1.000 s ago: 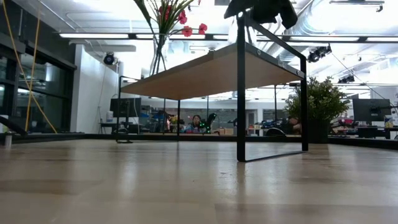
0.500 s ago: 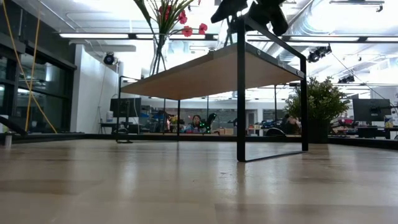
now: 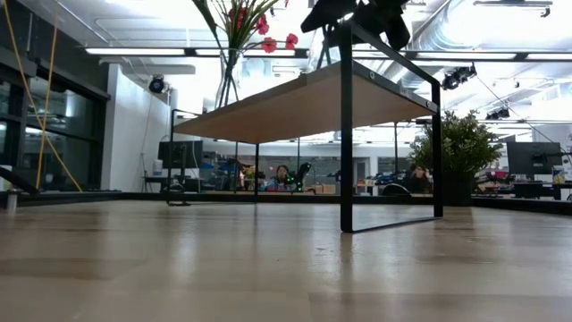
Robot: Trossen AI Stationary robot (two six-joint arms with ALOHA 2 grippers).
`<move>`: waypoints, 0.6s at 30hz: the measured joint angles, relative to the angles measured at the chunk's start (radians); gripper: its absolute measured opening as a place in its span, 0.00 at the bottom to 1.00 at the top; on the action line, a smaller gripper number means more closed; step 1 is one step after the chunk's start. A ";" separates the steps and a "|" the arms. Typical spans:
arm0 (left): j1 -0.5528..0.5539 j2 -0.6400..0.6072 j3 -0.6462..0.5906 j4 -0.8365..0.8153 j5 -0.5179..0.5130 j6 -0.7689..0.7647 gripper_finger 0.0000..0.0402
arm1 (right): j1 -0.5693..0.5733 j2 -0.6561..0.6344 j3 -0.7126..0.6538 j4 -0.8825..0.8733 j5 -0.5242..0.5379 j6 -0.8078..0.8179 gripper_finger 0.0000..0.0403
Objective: Pick and place flowers into a vace then onto a shelf
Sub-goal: Put the transparent vase on the shelf
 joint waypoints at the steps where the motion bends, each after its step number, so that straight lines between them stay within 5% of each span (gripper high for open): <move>1: 0.000 0.000 0.000 0.000 0.000 0.000 0.83 | 0.000 0.000 0.000 0.000 -0.005 0.000 0.51; 18: 0.000 0.000 0.000 0.000 0.002 0.005 0.83 | 0.000 -0.001 0.000 -0.031 -0.008 -0.008 0.58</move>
